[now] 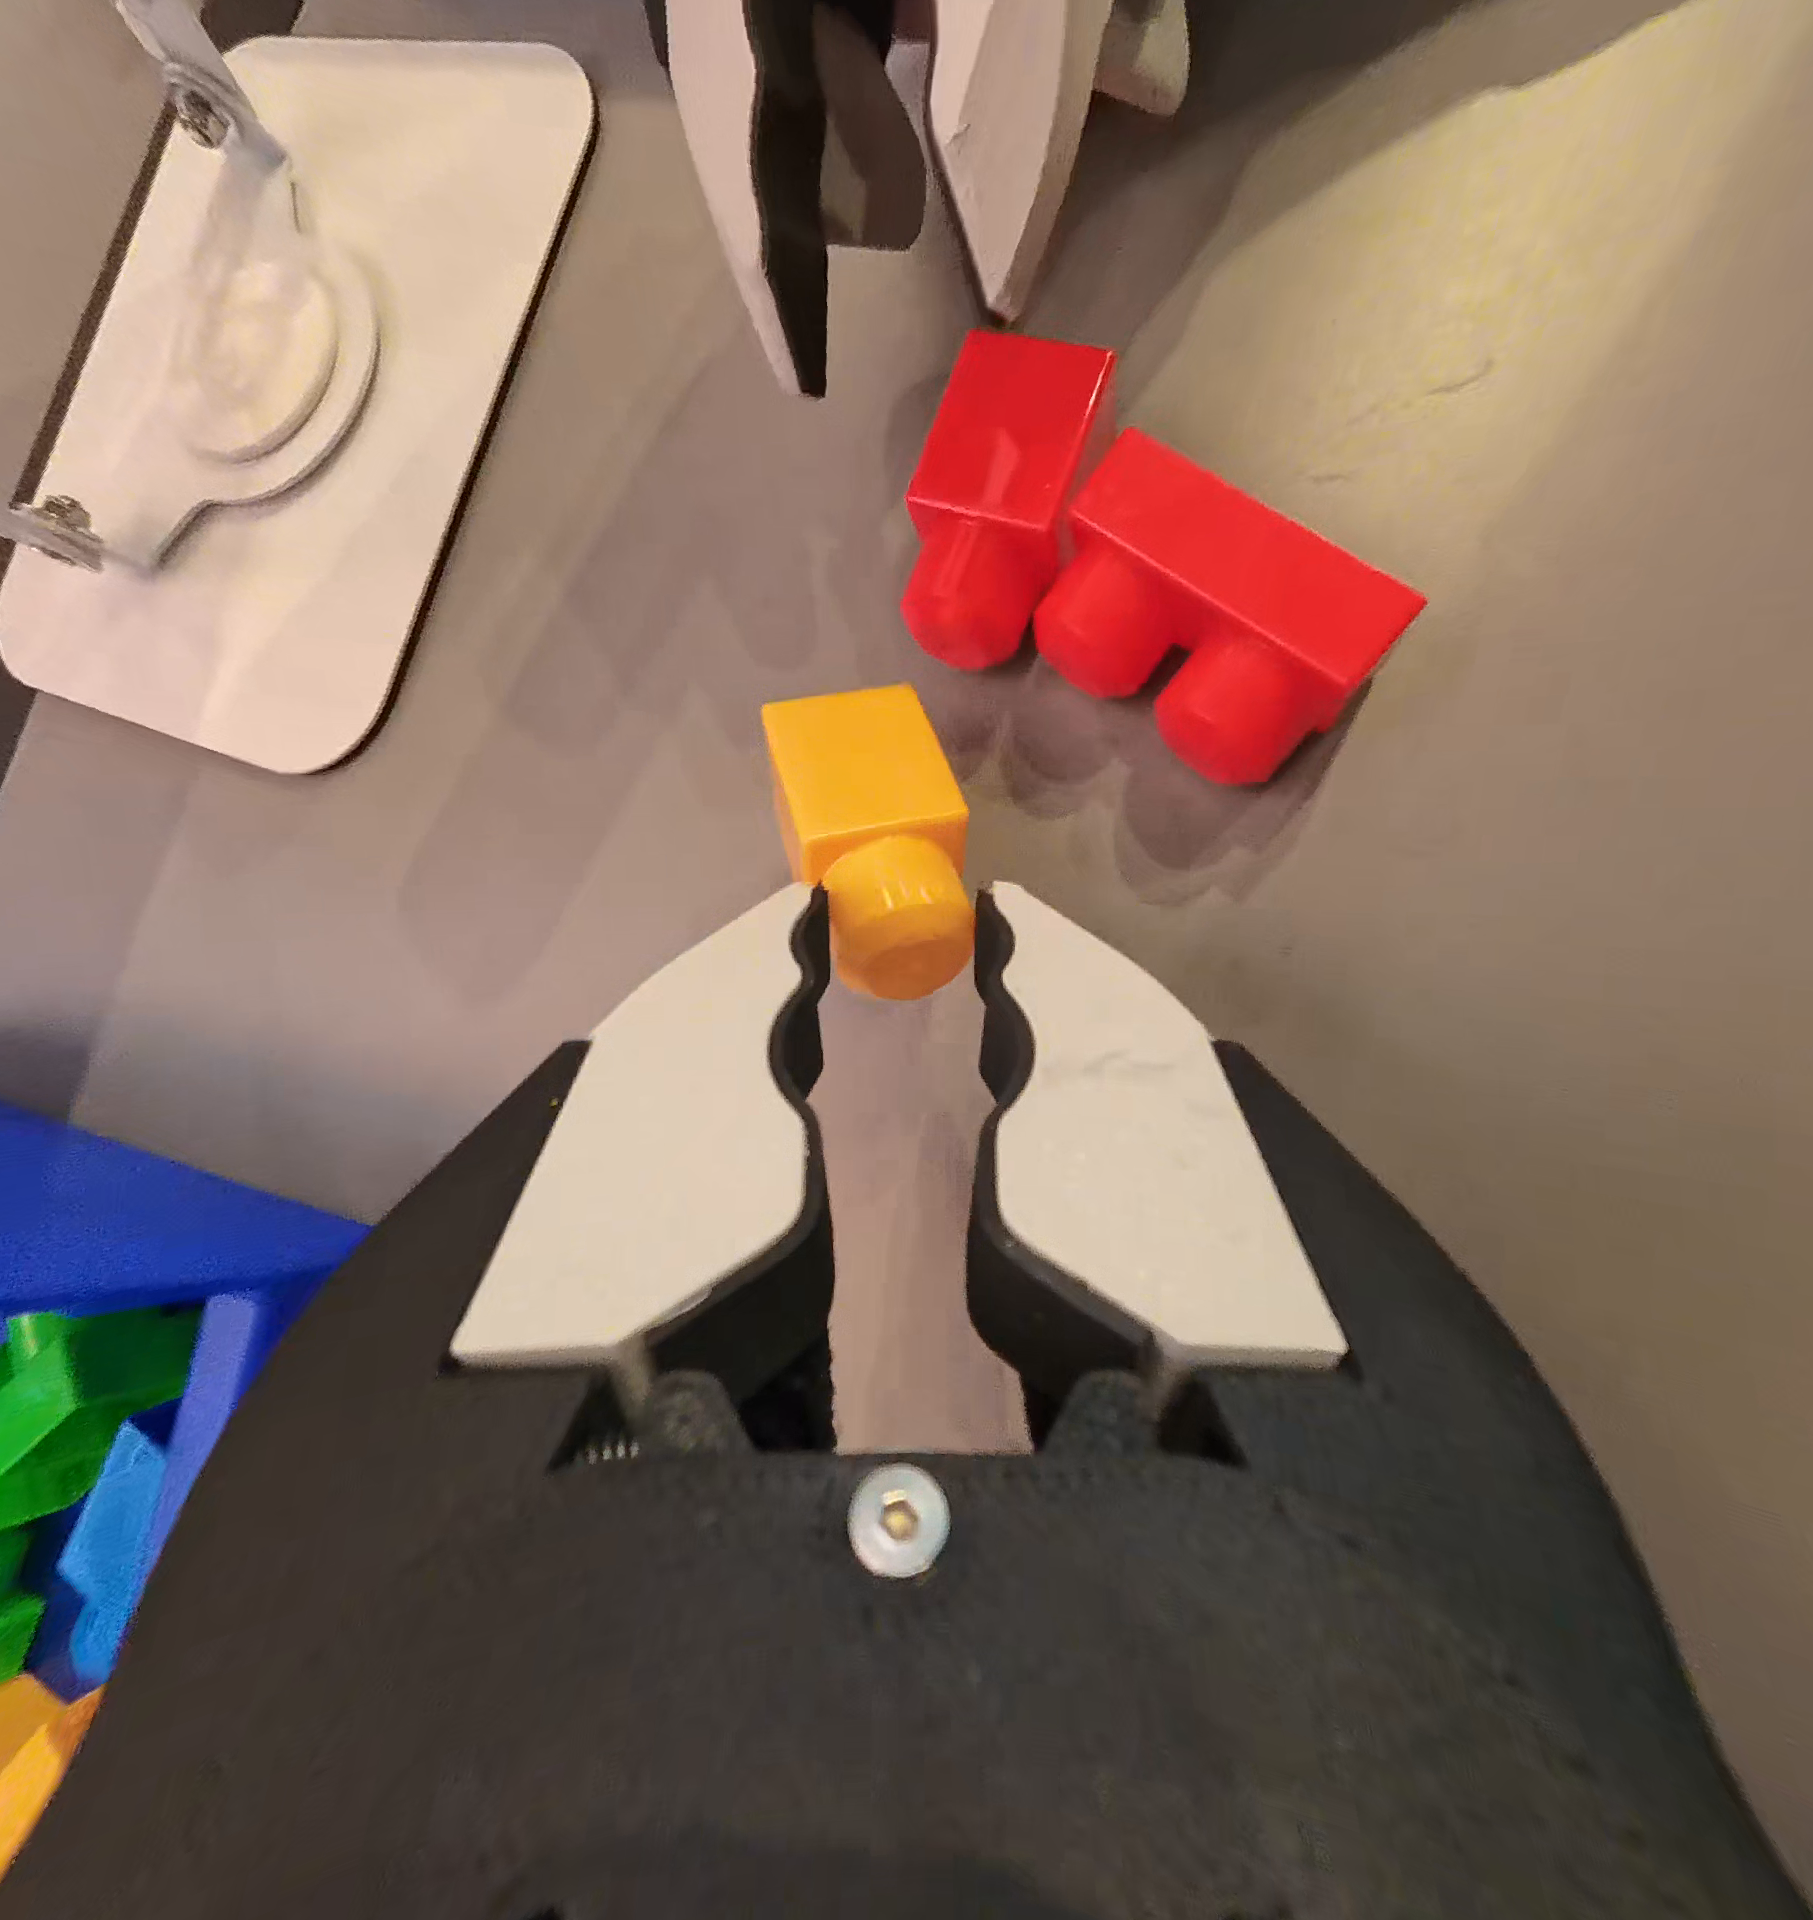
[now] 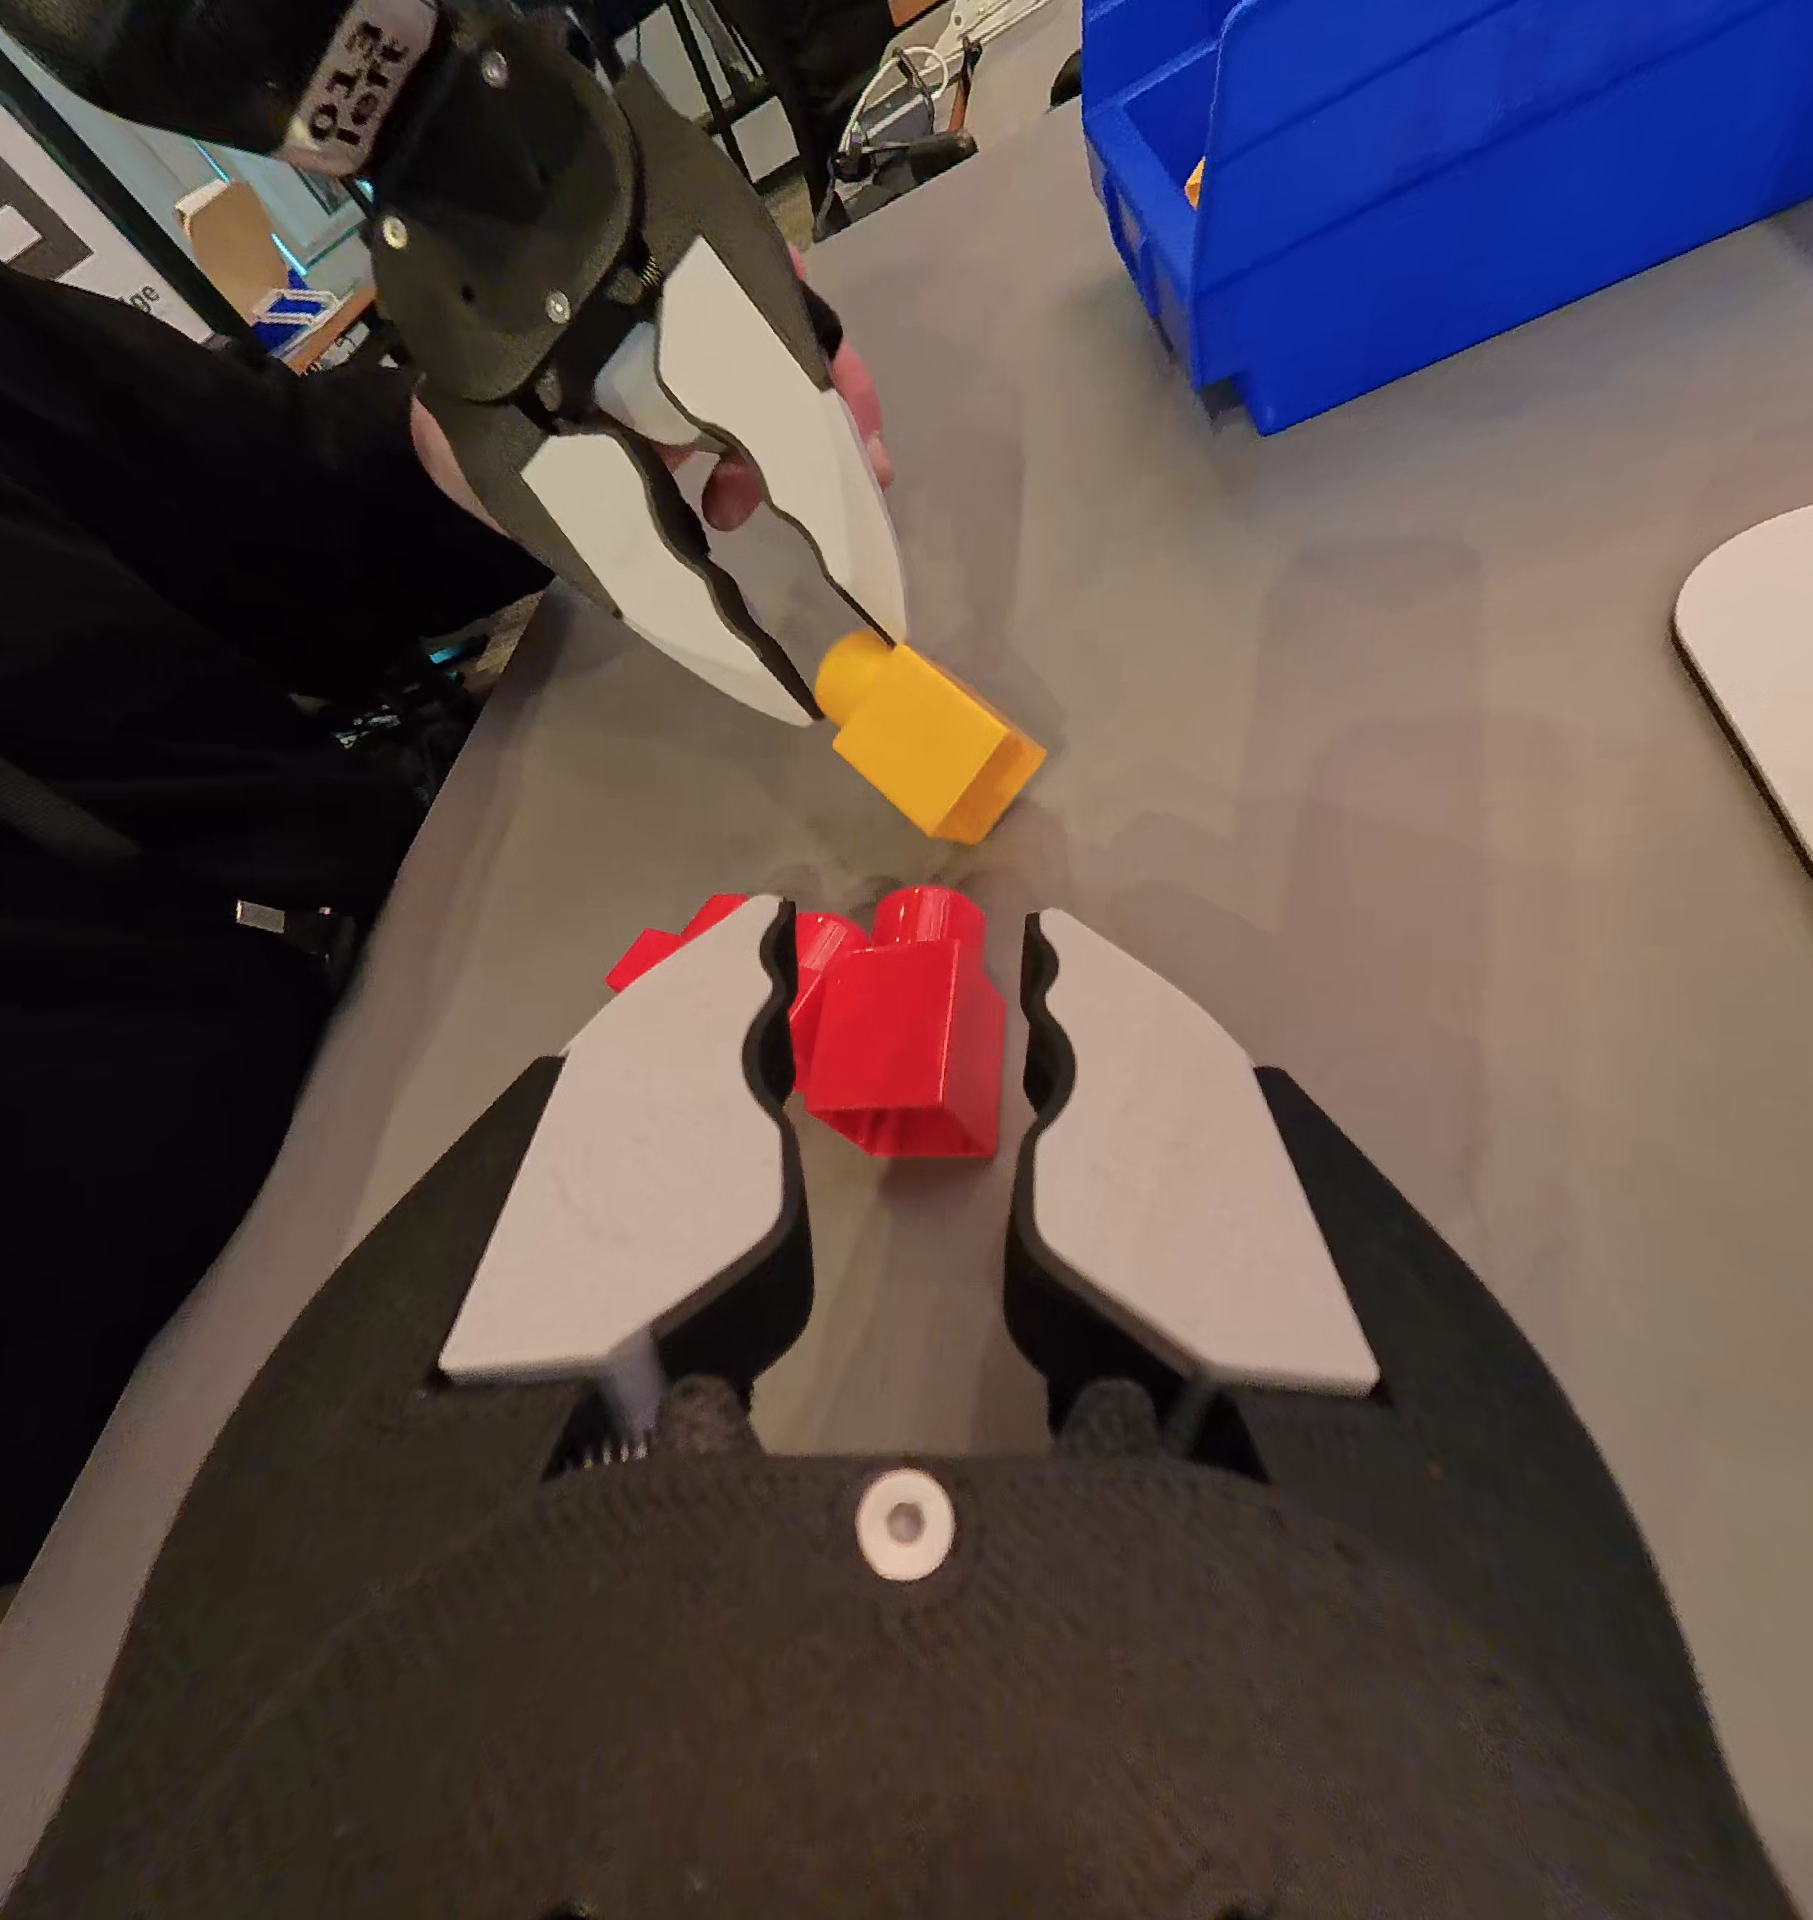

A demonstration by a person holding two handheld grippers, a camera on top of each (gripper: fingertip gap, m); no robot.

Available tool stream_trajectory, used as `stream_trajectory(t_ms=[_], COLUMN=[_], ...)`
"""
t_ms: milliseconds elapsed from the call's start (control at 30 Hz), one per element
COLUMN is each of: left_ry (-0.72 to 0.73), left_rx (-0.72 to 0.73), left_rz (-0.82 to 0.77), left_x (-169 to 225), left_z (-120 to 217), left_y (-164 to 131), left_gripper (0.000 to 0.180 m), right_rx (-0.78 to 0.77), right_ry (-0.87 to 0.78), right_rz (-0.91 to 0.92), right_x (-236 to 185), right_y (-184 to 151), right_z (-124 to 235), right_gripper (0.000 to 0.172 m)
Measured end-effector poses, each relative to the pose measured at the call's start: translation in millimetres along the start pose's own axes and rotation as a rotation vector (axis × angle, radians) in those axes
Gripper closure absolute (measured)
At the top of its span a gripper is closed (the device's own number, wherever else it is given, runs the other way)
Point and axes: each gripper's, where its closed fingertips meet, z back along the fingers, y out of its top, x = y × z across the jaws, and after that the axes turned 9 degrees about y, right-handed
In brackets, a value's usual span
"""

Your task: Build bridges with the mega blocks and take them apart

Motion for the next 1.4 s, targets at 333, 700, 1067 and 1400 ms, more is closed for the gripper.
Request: stream_trajectory(t_ms=[333,700,1067,1400], left_ry=[-0.027,-0.050,-0.041,-0.116], left_rx=[0.039,0.037,0.115,0.113], left_rz=[0.082,0.122,0.157,0.022], left_x=[-1.0,-2.3,-0.2,62.7], left_z=[-9.9,-13.5,5.7,-7.1], left_y=[-5.8,-12.7,4.3,29.9], left_gripper=[0.152,0.144,0.138,0.140], right_rx=[-0.013,-0.011,-0.009,-0.023], right_ry=[0.002,0.000,-0.009,-0.036], right_rz=[0.005,0.007,0.009,0.027], right_x=[-2.8,-3.3,-4.7,-11.2], right_y=[-3.9,-4.2,-6.5,-14.1], right_z=[2.9,3.6,7.4,12.2], right_gripper=[0.130,0.129,0.129,0.129])
